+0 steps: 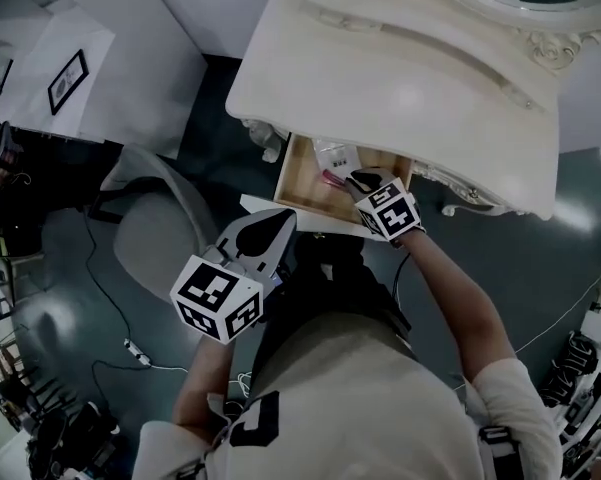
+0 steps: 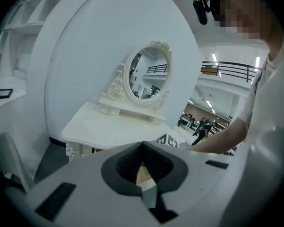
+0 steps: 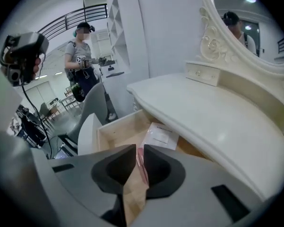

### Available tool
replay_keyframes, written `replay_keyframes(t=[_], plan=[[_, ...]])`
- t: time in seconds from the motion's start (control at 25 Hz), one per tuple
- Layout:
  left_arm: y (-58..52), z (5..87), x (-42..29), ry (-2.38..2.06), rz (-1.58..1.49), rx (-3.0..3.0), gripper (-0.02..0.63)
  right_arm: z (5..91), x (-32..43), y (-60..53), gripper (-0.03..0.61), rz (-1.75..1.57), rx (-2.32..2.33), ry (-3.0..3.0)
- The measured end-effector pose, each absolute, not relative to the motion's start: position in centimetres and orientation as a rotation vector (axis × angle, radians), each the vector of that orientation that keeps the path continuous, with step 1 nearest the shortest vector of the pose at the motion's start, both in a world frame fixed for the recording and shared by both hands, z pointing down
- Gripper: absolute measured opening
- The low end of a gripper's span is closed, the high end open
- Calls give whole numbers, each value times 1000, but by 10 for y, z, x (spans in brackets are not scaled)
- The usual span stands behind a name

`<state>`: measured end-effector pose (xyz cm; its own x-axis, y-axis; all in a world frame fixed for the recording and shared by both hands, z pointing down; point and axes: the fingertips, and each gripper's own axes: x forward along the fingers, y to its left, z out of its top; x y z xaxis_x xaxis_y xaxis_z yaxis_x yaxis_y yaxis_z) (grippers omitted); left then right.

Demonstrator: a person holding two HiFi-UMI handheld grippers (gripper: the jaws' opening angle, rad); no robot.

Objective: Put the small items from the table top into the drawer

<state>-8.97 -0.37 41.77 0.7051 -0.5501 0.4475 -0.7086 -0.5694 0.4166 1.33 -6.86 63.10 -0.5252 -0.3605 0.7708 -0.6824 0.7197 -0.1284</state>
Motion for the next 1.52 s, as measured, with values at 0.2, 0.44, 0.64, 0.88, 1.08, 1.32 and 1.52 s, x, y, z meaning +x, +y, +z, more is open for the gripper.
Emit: replay_keyframes(t=[0.2, 0.44, 0.64, 0.88, 1.08, 1.32, 1.52], plan=[[-2, 411, -83, -907, 359, 2377, 55, 581, 15, -70, 60, 606, 966, -2296], [2, 404, -76, -840, 356, 2425, 55, 536, 9, -55, 44, 689, 1062, -2417], [10, 403, -61, -741, 352, 2475, 55, 508, 14, -36, 35, 725, 1122, -2466], [20, 396, -42, -654, 355, 2527, 55, 478, 38, -13, 34, 783, 1235, -2525], [30, 390, -30, -624, 360, 2550, 55, 458, 43, 6, 32, 730, 1213, -2555], [43, 385, -11, -653, 361, 2565, 55, 430, 47, 22, 31, 627, 1155, -2631], [58, 379, 18, -664, 365, 2586, 55, 417, 69, 38, 31, 589, 1130, -2667]])
